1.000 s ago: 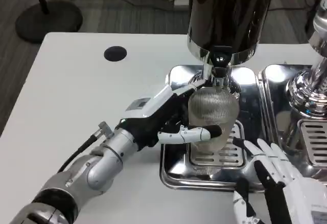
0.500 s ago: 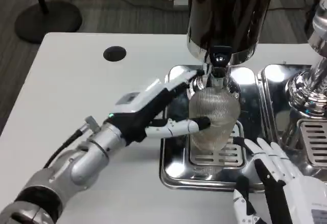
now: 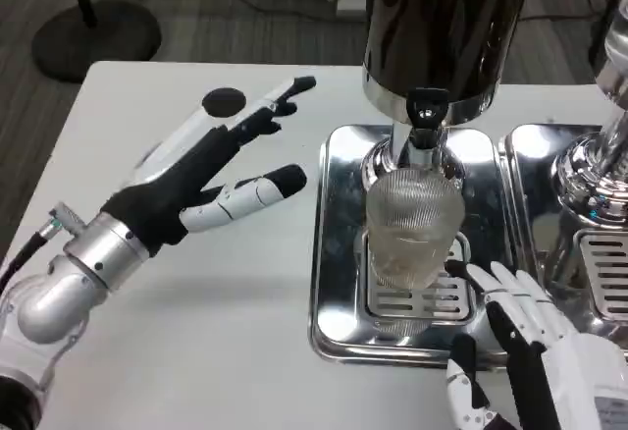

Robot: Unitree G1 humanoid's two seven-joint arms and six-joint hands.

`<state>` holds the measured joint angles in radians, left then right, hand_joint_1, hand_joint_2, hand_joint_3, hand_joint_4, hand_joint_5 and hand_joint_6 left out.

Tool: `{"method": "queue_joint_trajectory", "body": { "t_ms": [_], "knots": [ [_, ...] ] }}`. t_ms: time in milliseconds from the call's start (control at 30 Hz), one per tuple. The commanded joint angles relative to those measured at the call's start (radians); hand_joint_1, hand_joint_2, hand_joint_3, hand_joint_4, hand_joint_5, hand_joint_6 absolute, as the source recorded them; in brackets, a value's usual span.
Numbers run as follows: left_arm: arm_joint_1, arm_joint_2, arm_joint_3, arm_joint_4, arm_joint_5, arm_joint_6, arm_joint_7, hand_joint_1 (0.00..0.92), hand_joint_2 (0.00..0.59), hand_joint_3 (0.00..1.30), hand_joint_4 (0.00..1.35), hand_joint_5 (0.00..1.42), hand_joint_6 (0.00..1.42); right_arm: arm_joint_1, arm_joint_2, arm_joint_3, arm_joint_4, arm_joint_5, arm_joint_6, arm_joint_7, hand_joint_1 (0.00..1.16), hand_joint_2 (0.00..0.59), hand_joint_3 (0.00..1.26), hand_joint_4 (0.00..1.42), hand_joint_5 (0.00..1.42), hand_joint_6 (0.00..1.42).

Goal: Grasp the cup under the faucet to collect the drink, then remove the cup.

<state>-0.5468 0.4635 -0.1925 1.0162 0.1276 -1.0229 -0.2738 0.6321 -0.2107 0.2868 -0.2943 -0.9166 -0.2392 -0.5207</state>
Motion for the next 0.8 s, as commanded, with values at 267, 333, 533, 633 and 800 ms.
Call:
{"method": "queue_joint_trajectory", "body": {
  "t_ms": [267, 333, 533, 633, 800],
  "knots": [
    [-0.081, -0.034, 0.083, -0.194, -0.348, 0.16, -0.507, 0.0, 0.103, 0.17, 0.14, 0.21, 0.25, 0.015, -0.005, -0.004, -0.013, 0.009, 0.011, 0.017, 0.47, 0.586, 0.23, 0.14, 0.12, 0.23],
    [-0.084, -0.038, 0.09, -0.214, -0.355, 0.187, -0.547, 0.0, 0.098, 0.18, 0.16, 0.23, 0.25, 0.017, -0.003, -0.004, -0.013, 0.01, 0.012, 0.017, 0.47, 0.586, 0.23, 0.14, 0.12, 0.23],
    [-0.095, -0.06, 0.101, -0.262, -0.368, 0.26, -0.643, 0.0, 0.093, 0.21, 0.2, 0.26, 0.27, 0.016, 0.001, -0.004, -0.012, 0.016, 0.013, 0.019, 0.47, 0.586, 0.23, 0.14, 0.13, 0.23],
    [-0.1, -0.068, 0.107, -0.279, -0.36, 0.272, -0.656, 0.0, 0.094, 0.23, 0.21, 0.27, 0.28, 0.014, 0.001, -0.003, -0.009, 0.019, 0.011, 0.019, 0.47, 0.586, 0.23, 0.14, 0.13, 0.23],
    [-0.103, -0.071, 0.108, -0.297, -0.35, 0.283, -0.666, 0.0, 0.094, 0.24, 0.21, 0.27, 0.28, 0.012, 0.003, -0.001, -0.007, 0.021, 0.012, 0.019, 0.47, 0.586, 0.23, 0.15, 0.13, 0.23]
  ]
}}
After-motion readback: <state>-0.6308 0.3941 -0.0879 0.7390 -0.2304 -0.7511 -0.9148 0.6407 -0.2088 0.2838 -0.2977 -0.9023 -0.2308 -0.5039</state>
